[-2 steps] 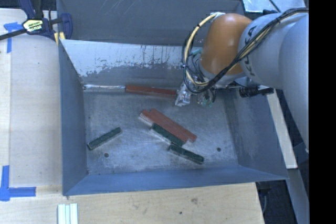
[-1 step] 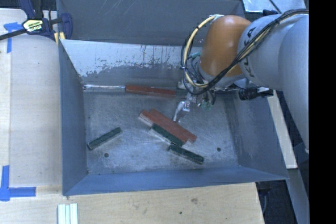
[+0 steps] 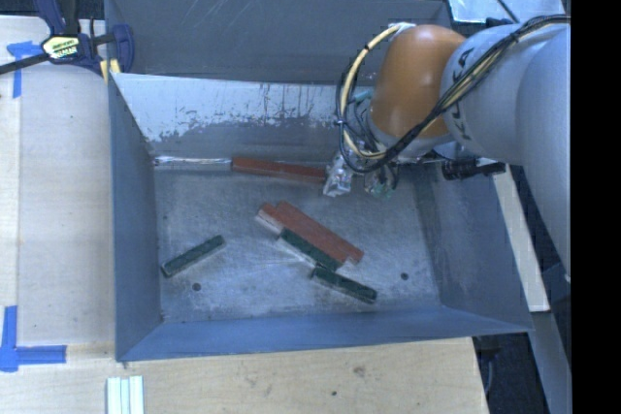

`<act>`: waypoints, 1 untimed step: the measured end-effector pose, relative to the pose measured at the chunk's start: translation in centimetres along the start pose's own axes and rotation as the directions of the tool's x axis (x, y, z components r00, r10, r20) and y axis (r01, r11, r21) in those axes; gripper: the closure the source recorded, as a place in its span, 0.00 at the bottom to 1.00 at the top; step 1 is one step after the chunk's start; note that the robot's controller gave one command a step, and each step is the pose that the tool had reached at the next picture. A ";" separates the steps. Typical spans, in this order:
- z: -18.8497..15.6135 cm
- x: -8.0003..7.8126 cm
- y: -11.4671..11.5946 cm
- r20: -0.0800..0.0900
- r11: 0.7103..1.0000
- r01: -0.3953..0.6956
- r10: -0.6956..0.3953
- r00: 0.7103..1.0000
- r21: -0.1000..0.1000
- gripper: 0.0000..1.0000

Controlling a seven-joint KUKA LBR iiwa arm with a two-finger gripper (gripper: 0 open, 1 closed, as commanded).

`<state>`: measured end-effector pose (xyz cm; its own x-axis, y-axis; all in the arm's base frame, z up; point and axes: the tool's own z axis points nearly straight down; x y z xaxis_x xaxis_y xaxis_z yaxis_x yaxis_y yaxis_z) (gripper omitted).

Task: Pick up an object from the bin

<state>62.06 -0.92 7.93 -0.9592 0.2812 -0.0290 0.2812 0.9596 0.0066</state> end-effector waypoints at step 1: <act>0.3 0.5 0.0 -0.023 1.000 0.001 -0.001 1.000 0.004 0.00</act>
Offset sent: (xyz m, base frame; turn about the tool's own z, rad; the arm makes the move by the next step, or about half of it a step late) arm 0.0000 0.0000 0.0000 0.0000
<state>61.58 -0.79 7.60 -0.9600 0.2800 -0.0064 0.2800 0.9600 0.0030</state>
